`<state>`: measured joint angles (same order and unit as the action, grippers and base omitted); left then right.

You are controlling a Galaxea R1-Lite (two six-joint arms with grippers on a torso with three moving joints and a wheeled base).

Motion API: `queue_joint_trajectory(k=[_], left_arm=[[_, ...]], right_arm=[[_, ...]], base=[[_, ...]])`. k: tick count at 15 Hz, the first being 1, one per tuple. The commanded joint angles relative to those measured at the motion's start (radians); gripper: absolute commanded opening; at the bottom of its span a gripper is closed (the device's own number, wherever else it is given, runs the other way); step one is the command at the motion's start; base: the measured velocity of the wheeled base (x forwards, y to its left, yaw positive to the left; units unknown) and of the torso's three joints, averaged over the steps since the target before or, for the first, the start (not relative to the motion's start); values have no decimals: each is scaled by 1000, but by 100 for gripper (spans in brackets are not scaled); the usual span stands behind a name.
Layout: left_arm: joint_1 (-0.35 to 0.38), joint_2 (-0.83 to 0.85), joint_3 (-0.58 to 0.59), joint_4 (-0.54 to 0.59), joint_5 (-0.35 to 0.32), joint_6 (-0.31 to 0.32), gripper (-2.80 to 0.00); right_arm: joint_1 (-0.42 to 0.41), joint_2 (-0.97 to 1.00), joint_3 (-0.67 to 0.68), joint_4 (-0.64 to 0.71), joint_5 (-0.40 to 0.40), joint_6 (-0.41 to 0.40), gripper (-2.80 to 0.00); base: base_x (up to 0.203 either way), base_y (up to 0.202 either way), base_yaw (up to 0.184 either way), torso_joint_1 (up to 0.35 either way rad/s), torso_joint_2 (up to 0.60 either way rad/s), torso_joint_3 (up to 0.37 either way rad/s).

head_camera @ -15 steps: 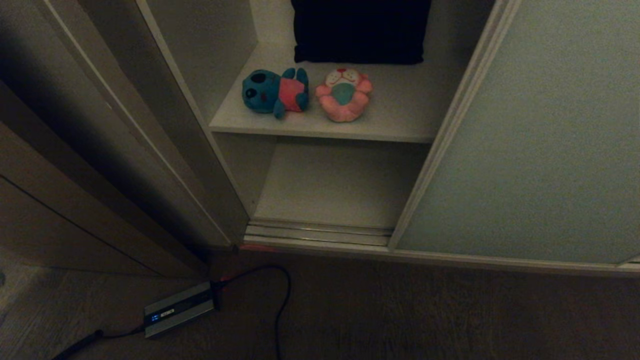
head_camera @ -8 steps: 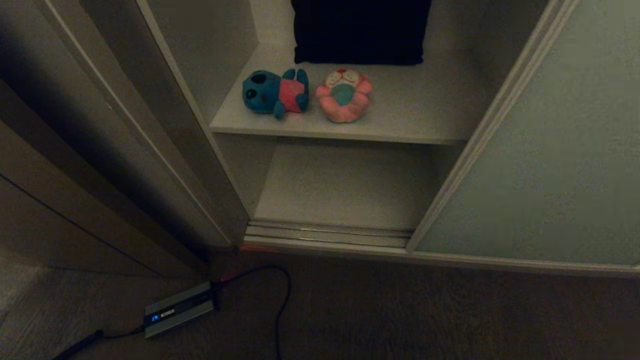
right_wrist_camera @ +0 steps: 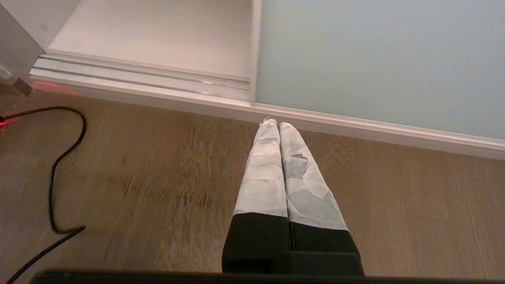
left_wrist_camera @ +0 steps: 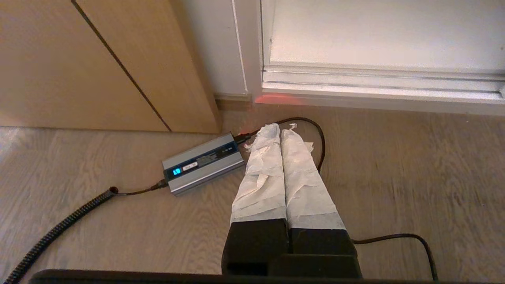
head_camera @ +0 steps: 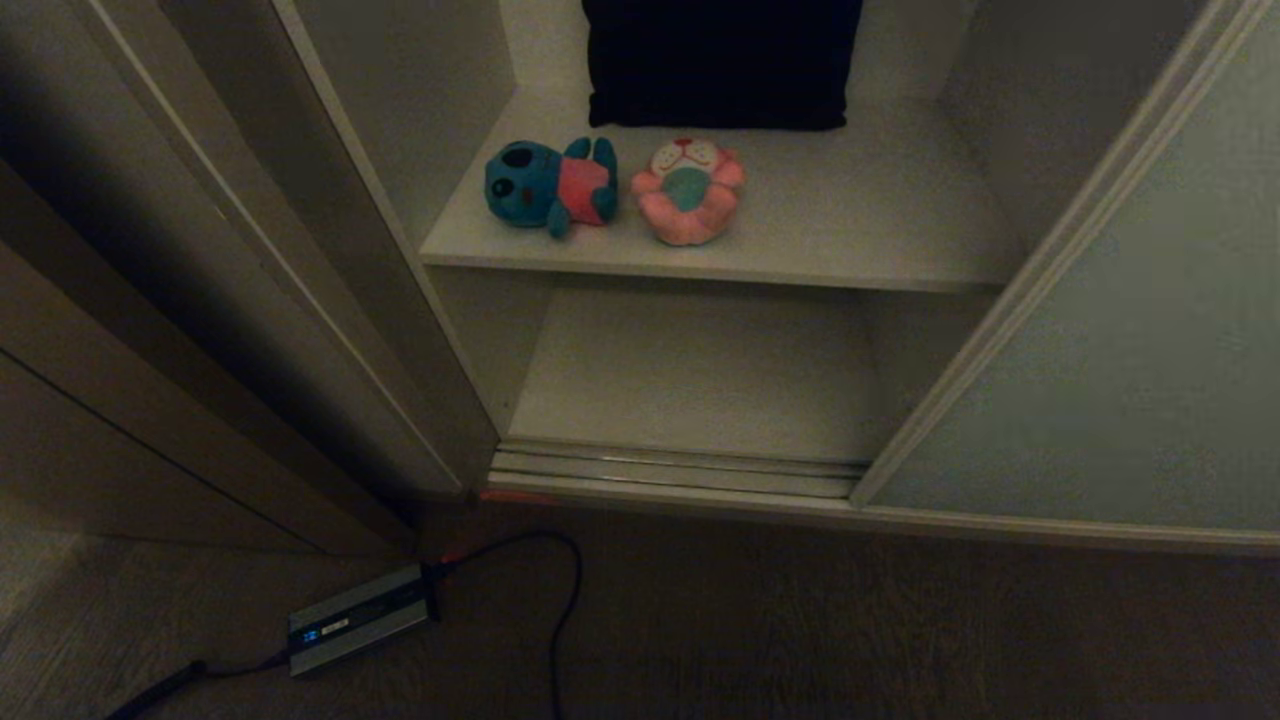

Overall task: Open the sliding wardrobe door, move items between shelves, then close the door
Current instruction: Open the door

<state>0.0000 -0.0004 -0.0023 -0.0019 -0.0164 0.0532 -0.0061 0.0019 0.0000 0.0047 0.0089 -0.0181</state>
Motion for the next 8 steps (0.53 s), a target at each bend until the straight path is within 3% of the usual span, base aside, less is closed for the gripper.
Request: queue_joint_trajectory(k=[1, 8], left_arm=[[0, 3, 1, 2, 0, -6, -280], [0, 2, 1, 2, -2, -4, -280]], right_arm=[[0, 0, 5, 0, 0, 0, -280], [0, 0, 4, 0, 0, 0, -280]], base=[[0, 0, 0, 0, 0, 0], [0, 0, 0, 0, 0, 0]])
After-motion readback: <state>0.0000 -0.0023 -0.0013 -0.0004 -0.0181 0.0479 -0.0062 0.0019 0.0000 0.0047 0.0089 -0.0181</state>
